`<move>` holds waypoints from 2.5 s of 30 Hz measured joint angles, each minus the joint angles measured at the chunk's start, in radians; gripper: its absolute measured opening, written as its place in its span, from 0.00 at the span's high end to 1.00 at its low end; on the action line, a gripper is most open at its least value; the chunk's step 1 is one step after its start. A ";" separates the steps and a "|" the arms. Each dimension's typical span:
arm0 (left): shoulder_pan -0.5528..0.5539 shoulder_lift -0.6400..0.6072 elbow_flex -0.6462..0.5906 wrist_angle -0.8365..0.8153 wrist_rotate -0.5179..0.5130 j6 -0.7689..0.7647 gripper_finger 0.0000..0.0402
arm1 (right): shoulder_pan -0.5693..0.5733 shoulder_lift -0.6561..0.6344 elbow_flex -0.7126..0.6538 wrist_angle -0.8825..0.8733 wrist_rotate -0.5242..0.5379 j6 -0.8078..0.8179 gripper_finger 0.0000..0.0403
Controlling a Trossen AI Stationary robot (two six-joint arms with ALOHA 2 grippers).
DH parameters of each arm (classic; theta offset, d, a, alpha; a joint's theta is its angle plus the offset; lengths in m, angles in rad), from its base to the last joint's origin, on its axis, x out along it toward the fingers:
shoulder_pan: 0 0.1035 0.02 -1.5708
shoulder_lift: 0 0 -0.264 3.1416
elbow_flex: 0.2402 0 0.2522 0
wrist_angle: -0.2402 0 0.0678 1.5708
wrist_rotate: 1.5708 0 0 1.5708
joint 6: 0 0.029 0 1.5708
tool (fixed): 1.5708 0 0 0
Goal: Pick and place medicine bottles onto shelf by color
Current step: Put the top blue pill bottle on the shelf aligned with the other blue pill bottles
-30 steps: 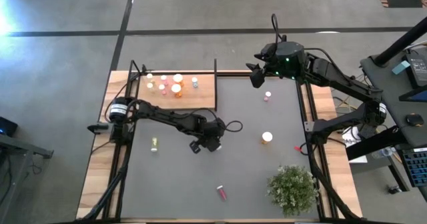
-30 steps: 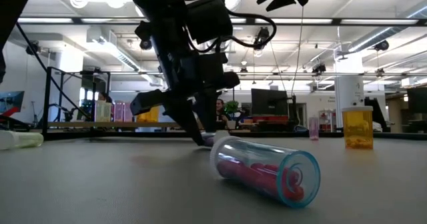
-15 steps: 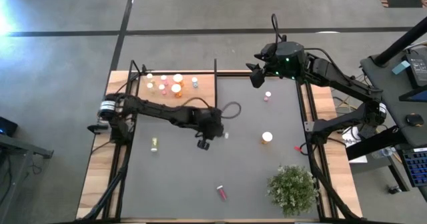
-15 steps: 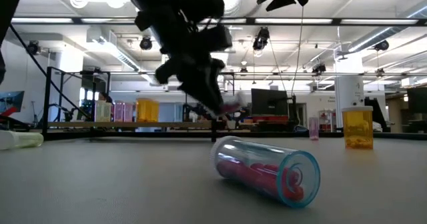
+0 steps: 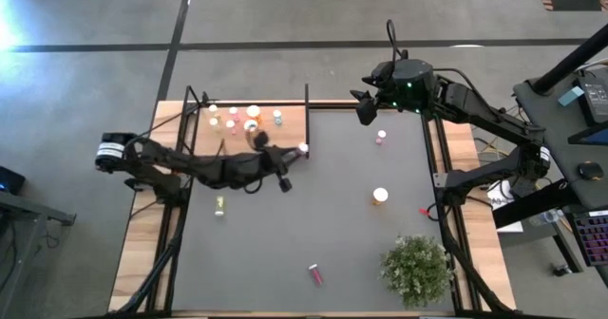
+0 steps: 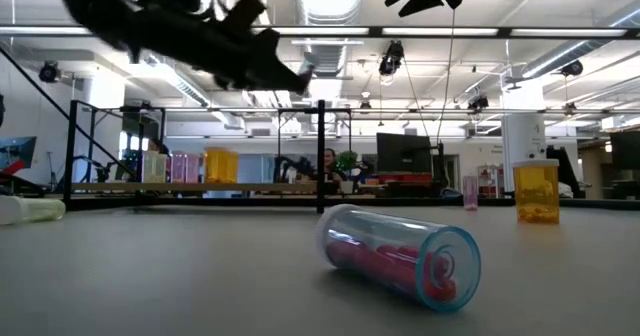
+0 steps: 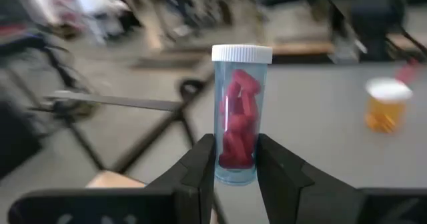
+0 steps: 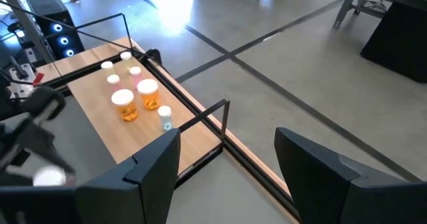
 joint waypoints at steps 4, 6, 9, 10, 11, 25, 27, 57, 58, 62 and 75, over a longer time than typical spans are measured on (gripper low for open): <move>0.001 -0.007 -0.110 0.226 -0.100 0.001 0.82 | 0.000 0.000 0.000 0.000 0.000 0.000 0.42; 0.003 -0.003 -0.146 0.278 -0.145 0.000 0.82 | 0.000 0.000 0.000 0.000 0.000 0.000 0.42; 0.003 0.002 -0.191 0.294 -0.212 -0.001 0.82 | 0.000 0.000 0.000 0.000 0.000 0.000 0.42; 0.003 0.002 -0.203 0.294 -0.219 -0.003 0.82 | 0.000 0.000 0.000 0.000 -0.002 0.000 0.42; 0.003 0.002 -0.213 0.294 -0.230 -0.011 0.82 | 0.000 0.000 0.000 0.000 -0.003 0.000 0.42; 0.062 0.114 -0.327 0.346 -0.352 -0.313 0.74 | 0.000 0.000 0.000 0.000 -0.005 0.000 0.42; 0.073 0.154 -0.329 0.427 -0.353 -0.313 0.71 | 0.000 0.000 0.000 0.000 -0.005 0.000 0.42; 0.132 -0.054 -0.094 -0.214 -0.179 -0.195 0.68 | 0.000 0.000 0.000 0.000 -0.004 0.000 0.42; 0.147 -0.073 -0.054 -0.317 -0.147 -0.229 0.68 | 0.000 0.000 0.000 0.000 -0.004 0.000 0.42; 0.217 -0.092 0.115 -0.685 -0.002 -0.288 0.68 | 0.000 0.000 0.000 0.000 -0.005 0.000 0.42; 0.391 0.097 0.525 -1.286 0.359 -0.342 0.68 | 0.000 0.000 0.000 0.000 -0.004 0.000 0.42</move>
